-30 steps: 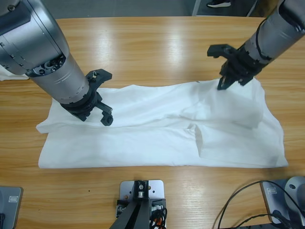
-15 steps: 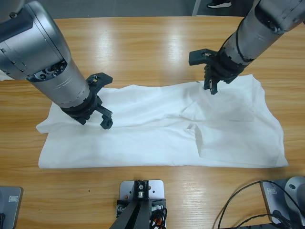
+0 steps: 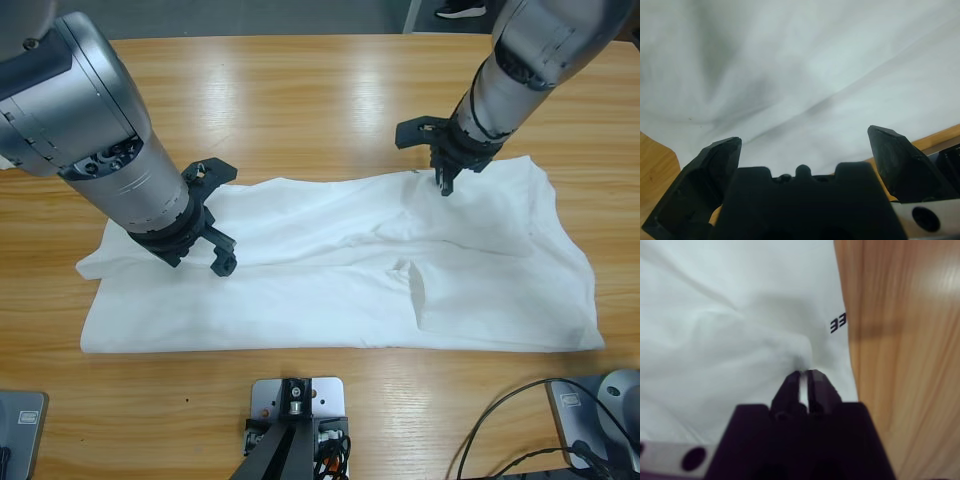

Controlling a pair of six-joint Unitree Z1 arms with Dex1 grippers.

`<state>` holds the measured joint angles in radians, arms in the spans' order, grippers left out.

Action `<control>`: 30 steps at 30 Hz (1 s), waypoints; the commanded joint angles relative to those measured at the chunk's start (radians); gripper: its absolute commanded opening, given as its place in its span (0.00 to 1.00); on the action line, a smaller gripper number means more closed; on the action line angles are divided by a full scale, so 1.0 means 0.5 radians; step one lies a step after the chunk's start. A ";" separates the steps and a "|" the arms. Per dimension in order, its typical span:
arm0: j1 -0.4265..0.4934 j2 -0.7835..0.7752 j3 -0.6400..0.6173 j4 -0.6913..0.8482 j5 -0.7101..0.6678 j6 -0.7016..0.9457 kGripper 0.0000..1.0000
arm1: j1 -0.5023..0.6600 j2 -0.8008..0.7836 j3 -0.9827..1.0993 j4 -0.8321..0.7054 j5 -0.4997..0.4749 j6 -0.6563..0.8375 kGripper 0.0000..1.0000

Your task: Fold clothes

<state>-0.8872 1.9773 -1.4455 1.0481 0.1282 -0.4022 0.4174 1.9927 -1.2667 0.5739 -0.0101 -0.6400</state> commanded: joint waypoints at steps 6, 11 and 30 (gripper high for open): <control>-0.026 0.131 0.027 -0.016 -0.029 -0.034 1.00 | 0.063 -0.462 -0.174 0.375 0.134 0.533 1.00; -0.039 0.126 0.013 -0.016 -0.034 -0.114 1.00 | 0.207 -0.239 -0.170 0.271 0.331 0.666 0.92; -0.039 0.124 0.022 -0.016 -0.085 -0.193 1.00 | 0.524 0.393 -0.766 0.843 -0.089 2.347 0.96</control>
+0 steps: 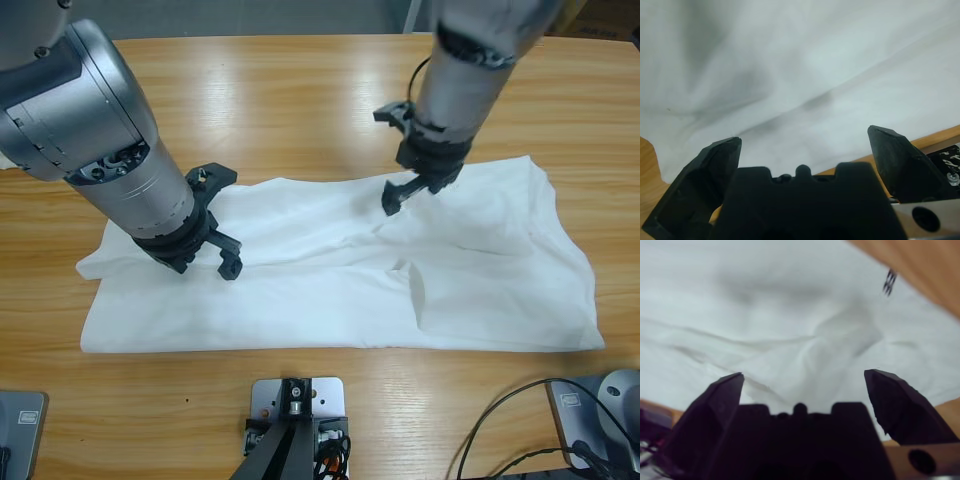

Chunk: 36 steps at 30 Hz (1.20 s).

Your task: Fold clothes

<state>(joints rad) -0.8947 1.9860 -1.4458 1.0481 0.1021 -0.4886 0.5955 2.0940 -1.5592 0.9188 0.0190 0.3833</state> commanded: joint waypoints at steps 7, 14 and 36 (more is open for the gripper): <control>-0.024 0.107 0.032 -0.016 -0.032 -0.019 1.00 | 0.215 0.286 -0.297 0.281 -0.179 0.382 0.96; -0.024 0.098 0.032 -0.012 -0.032 -0.003 1.00 | 0.320 0.575 -0.579 0.650 -0.334 0.538 1.00; -0.024 0.093 0.043 -0.013 -0.032 0.002 1.00 | 0.496 0.692 -0.703 0.954 -0.730 0.721 1.00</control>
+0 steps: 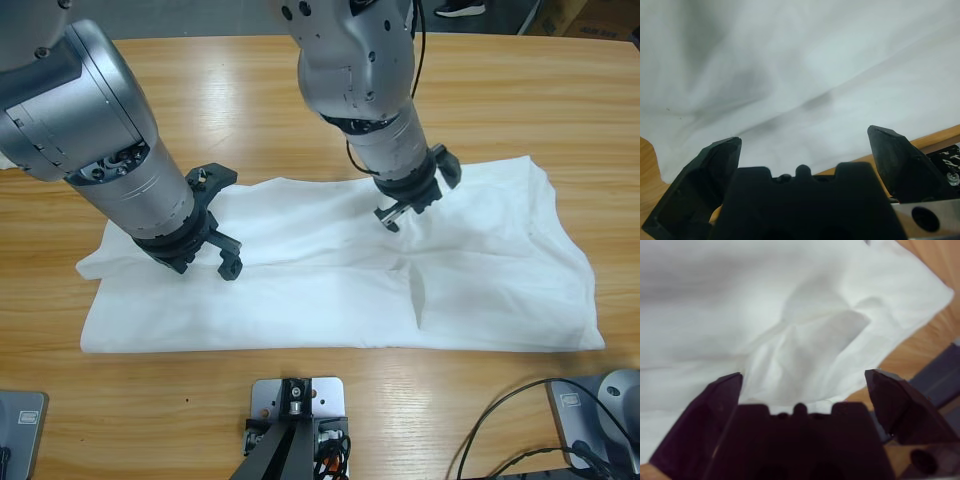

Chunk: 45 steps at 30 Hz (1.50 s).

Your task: Fold clothes

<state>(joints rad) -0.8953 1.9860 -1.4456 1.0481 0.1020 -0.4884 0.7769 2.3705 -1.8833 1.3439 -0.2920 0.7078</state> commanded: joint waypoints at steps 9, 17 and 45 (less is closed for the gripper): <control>-0.023 0.081 0.049 -0.013 -0.032 0.001 1.00 | 0.235 0.161 -0.175 0.105 -0.014 0.072 0.98; -0.023 0.072 0.078 -0.013 -0.032 -0.002 1.00 | 0.238 0.230 -0.138 0.107 0.034 0.072 0.69; -0.028 0.062 0.093 -0.045 -0.032 -0.036 1.00 | 0.100 0.263 -0.015 0.102 0.010 0.167 0.11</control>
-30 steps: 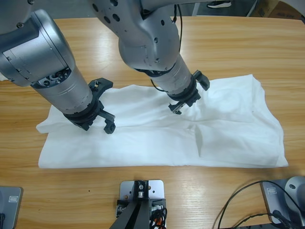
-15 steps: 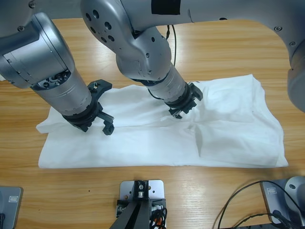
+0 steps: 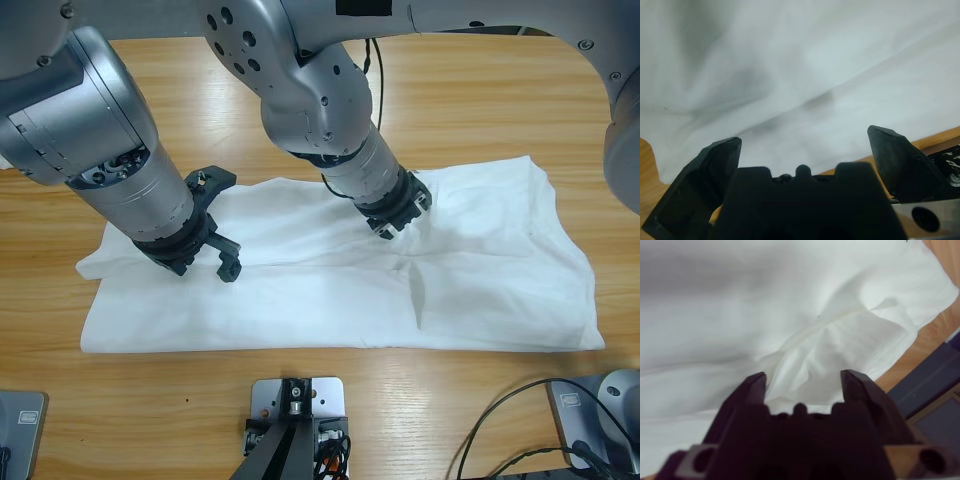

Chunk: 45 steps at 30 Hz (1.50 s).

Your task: Fold clothes

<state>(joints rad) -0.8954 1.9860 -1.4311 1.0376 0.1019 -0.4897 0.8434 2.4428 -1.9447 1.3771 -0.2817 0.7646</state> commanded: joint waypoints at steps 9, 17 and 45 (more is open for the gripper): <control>-0.028 0.053 0.073 -0.025 -0.032 -0.039 1.00 | -0.033 0.071 0.119 -0.002 0.002 0.042 0.00; -0.027 0.054 0.091 -0.023 -0.032 -0.042 1.00 | -0.007 -0.151 0.134 -0.132 0.013 -0.079 0.00; -0.041 0.056 0.104 -0.032 -0.032 -0.038 1.00 | 0.092 -0.641 0.397 -0.055 -0.142 0.003 1.00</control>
<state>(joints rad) -0.8988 1.9859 -1.4056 1.0337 0.1019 -0.5013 0.9392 2.2922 -1.8832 1.3799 -0.1847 0.7222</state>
